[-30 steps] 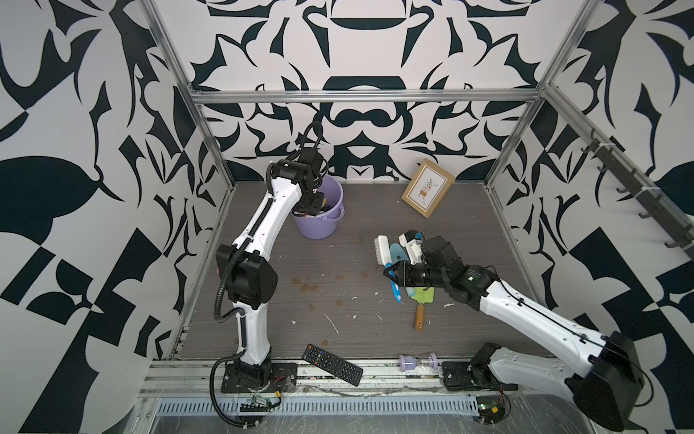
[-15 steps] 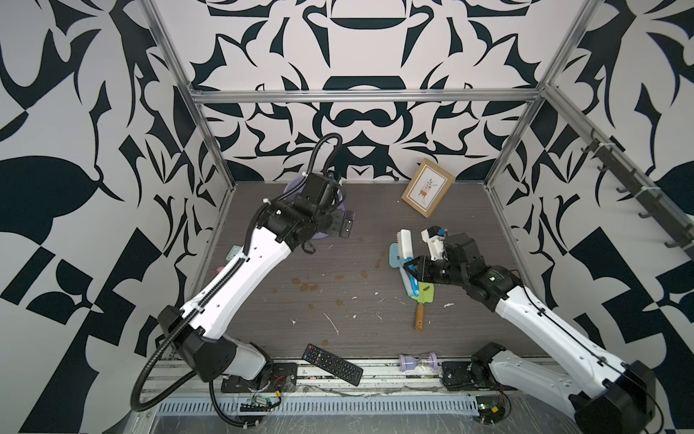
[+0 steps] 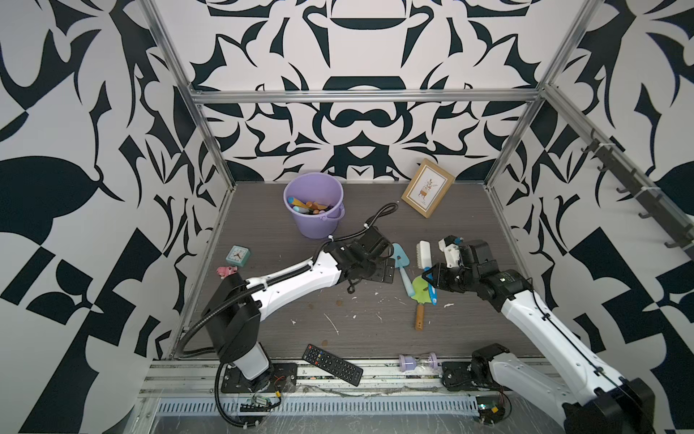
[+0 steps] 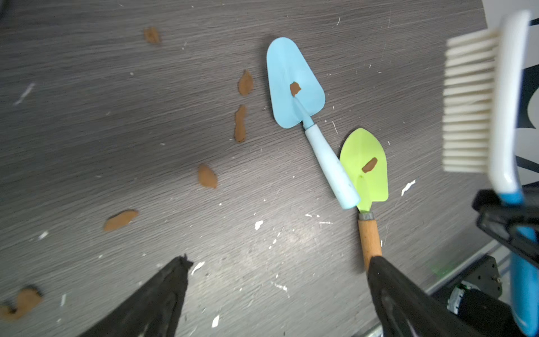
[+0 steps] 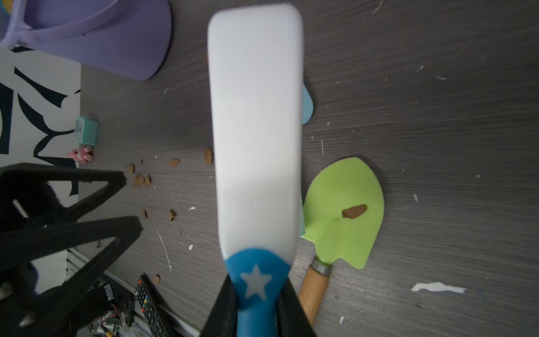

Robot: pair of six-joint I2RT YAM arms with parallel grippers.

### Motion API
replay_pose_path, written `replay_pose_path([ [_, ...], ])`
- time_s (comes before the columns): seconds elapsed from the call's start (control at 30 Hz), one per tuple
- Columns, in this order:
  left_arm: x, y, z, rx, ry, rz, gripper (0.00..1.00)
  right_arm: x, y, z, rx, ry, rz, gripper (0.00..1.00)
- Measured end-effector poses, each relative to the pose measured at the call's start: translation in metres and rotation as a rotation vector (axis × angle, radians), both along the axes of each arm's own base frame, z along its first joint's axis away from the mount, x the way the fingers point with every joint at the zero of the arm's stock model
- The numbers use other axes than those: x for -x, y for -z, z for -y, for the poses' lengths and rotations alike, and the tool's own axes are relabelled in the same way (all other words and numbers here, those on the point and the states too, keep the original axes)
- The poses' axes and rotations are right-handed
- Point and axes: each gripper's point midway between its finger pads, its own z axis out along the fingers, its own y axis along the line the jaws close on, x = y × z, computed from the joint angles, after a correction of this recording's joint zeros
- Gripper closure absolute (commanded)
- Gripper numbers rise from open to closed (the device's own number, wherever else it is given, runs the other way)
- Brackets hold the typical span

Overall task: Brush the soil off the hand trowel and place it into the bucket
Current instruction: Pick up the hand trowel from the center of the board.

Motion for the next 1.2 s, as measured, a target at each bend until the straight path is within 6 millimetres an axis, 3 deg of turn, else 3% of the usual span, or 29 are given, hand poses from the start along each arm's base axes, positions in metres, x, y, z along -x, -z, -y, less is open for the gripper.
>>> replay_pose_path([
  [0.27,-0.035,0.047,0.064,-0.007,0.017,-0.069,0.08,0.006,0.012,0.02,0.001,0.061,-0.019,1.0],
  [0.47,-0.03,0.081,0.087,-0.096,0.062,-0.103,0.14,0.01,0.012,0.024,-0.008,0.072,-0.026,1.0],
  [0.73,-0.009,0.109,0.086,-0.202,0.107,-0.153,0.22,0.013,0.013,0.021,-0.032,0.061,-0.036,1.0],
  [0.93,-0.005,0.114,0.064,-0.282,0.101,-0.14,0.26,0.012,0.01,0.018,-0.055,0.057,-0.028,1.0],
  [1.0,-0.001,0.115,0.051,-0.314,0.095,-0.142,0.34,0.012,0.009,0.017,-0.062,0.055,-0.03,1.0],
  [1.2,0.006,0.118,0.03,-0.352,0.1,-0.144,0.41,0.012,0.012,0.014,-0.085,0.055,-0.035,1.0],
])
